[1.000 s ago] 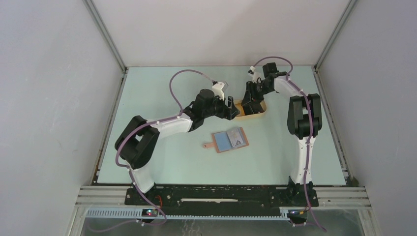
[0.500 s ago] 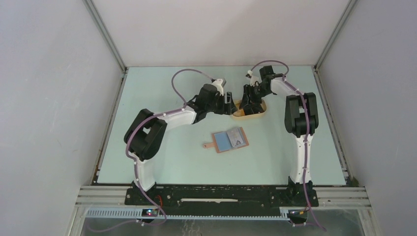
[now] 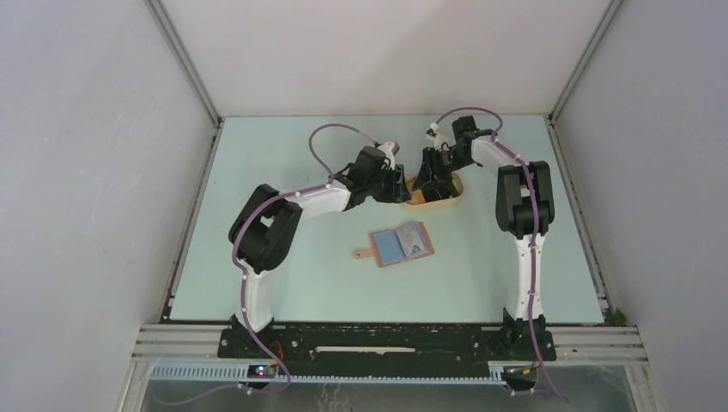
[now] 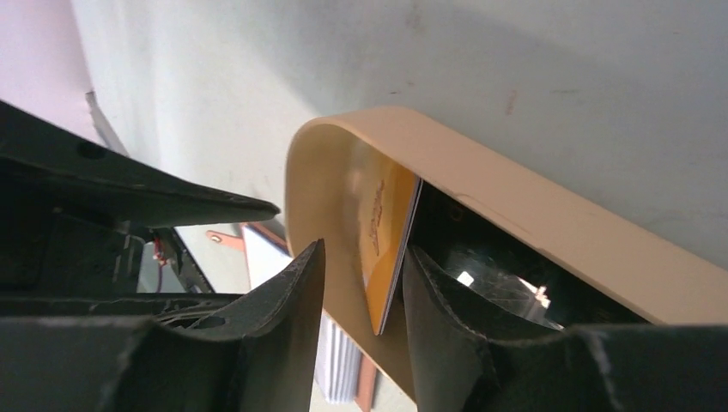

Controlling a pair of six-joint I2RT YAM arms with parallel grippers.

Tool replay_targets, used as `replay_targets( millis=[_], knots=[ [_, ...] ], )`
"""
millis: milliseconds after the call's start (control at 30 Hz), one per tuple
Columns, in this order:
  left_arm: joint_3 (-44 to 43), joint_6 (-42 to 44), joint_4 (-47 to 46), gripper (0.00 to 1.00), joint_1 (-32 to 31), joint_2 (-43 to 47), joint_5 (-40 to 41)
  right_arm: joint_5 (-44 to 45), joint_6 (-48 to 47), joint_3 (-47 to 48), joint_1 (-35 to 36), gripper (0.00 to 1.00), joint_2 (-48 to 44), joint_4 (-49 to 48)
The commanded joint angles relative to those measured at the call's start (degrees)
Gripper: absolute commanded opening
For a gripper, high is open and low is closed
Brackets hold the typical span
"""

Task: Put the credit cards into the card holder
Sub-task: Pick up the credit card from the storage box.

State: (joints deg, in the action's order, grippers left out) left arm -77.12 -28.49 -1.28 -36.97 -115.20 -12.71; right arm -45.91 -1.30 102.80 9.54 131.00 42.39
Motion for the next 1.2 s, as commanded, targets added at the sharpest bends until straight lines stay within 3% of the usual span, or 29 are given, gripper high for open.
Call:
replay_targets(
  millis=[0, 133, 467, 667, 800, 967, 1167],
  knots=[
    [-3.1, -0.2, 0.3, 0.5, 0.1, 0.3, -1.4, -7.2, 1.8, 0.9, 0.1, 0.46, -1.5, -0.9],
    [-3.2, -0.2, 0.3, 0.48, 0.2, 0.3, -1.7, -8.2, 2.4, 0.7, -0.1, 0.45, -1.8, -1.1],
    [-2.3, -0.6, -0.9, 0.42, 0.5, 0.7, -2.3, 3.6, 1.6, 1.1, 2.1, 0.33, -0.6, -0.3],
    [0.0, -1.0, -3.7, 0.4, 1.1, 2.5, -2.5, 3.9, 1.8, 0.8, 1.4, 0.06, -2.0, -0.5],
    [4.7, -1.3, -9.4, 0.41, 2.0, 6.2, -2.7, -0.3, 1.4, 0.1, -0.9, 0.0, -4.2, -1.1],
    [11.8, -1.9, -19.5, 0.48, 3.1, 10.7, -5.0, -7.7, -1.1, -0.2, -4.0, 0.0, -5.5, -0.7],
    [14.7, -6.2, -30.3, 0.68, 4.6, 10.7, -11.2, -17.3, -4.0, -0.3, -6.8, 0.0, -6.3, -0.4]
  ],
)
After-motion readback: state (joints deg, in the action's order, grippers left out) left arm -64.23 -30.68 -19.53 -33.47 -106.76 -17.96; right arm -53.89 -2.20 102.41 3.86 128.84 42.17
